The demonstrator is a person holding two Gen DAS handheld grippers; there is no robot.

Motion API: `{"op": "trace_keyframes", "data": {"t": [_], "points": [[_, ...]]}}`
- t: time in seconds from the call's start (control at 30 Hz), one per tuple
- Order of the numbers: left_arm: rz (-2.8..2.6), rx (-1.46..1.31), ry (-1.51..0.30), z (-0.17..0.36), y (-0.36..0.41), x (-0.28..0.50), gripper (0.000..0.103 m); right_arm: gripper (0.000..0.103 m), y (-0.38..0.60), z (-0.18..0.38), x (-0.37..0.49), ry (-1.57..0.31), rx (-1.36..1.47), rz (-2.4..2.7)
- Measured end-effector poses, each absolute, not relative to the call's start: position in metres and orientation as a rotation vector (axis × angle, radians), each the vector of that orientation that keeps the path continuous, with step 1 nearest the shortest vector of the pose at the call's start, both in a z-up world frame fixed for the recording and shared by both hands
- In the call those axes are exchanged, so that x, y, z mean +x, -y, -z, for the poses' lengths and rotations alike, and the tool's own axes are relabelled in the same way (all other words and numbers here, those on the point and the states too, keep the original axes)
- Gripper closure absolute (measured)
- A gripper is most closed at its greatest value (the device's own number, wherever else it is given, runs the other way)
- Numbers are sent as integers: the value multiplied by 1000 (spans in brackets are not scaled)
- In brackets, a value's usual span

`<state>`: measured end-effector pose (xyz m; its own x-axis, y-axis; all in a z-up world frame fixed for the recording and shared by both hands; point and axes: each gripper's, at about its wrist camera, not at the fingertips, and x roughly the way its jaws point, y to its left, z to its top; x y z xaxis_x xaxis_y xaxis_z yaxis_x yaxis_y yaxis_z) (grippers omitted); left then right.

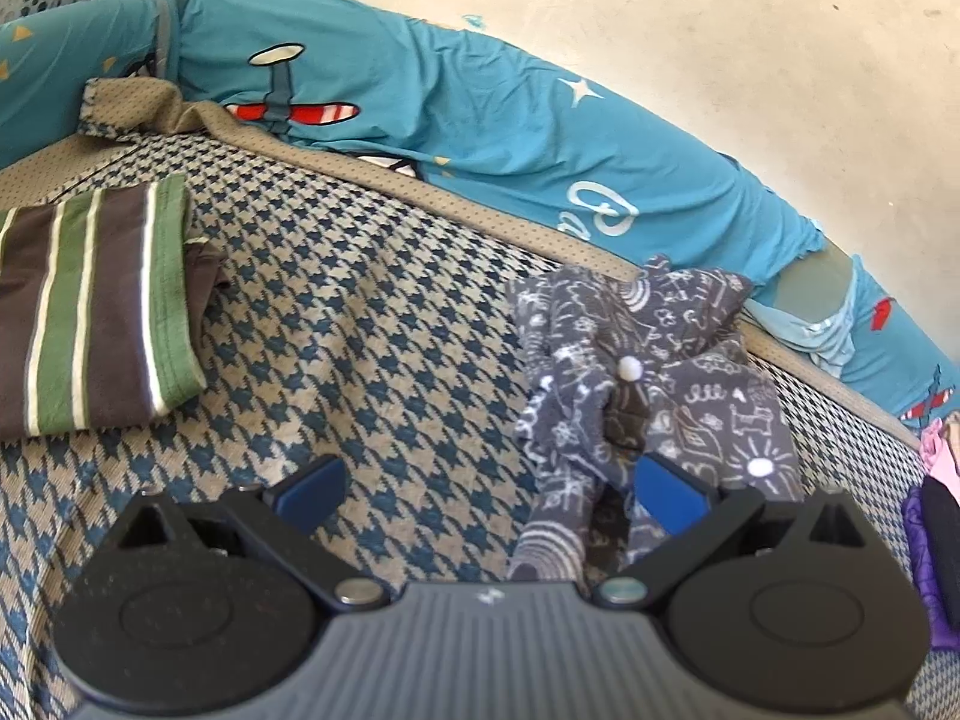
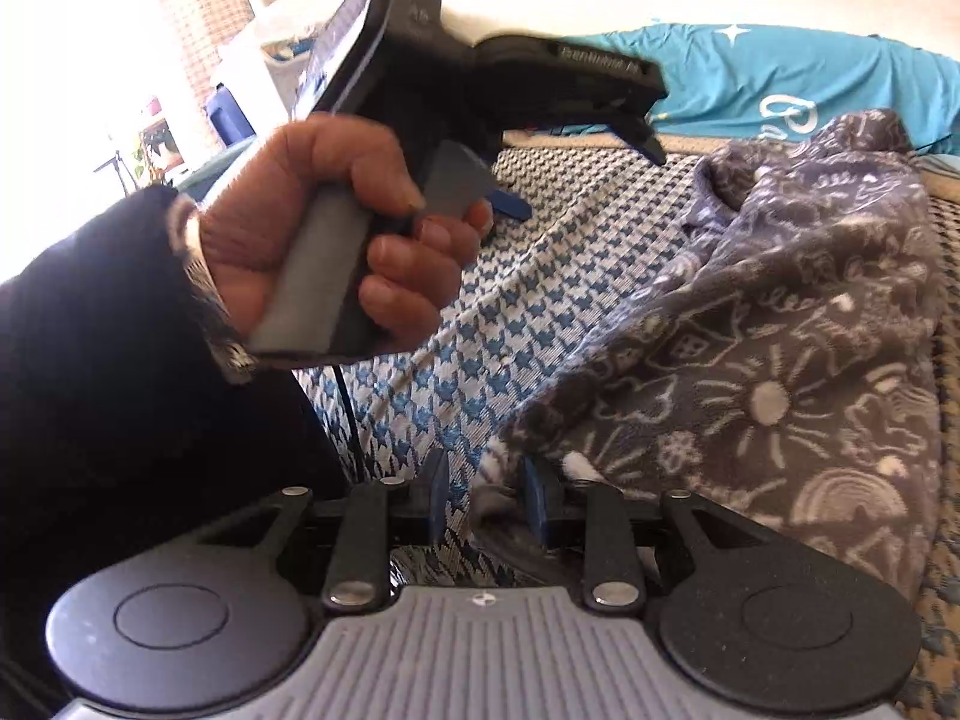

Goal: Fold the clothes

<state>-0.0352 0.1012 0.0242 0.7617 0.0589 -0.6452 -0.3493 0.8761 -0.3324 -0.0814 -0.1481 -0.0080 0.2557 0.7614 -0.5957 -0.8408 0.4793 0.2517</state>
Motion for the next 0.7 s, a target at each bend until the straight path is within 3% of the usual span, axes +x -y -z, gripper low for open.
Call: {"op": "trace_keyframes", "data": {"t": [0.3,0.53,0.7], "points": [[-167,-408,-689,-19,-80,-36,0,68,190,-26,-88,-647,-81,-922],[-119,-369,-708,-15,-64,-40,0,62,226,-18,-75,-725,-38,-693],[-118,-366,-719,-12,-60,-42,0,56,258,-3,-57,-836,153,-617]]}}
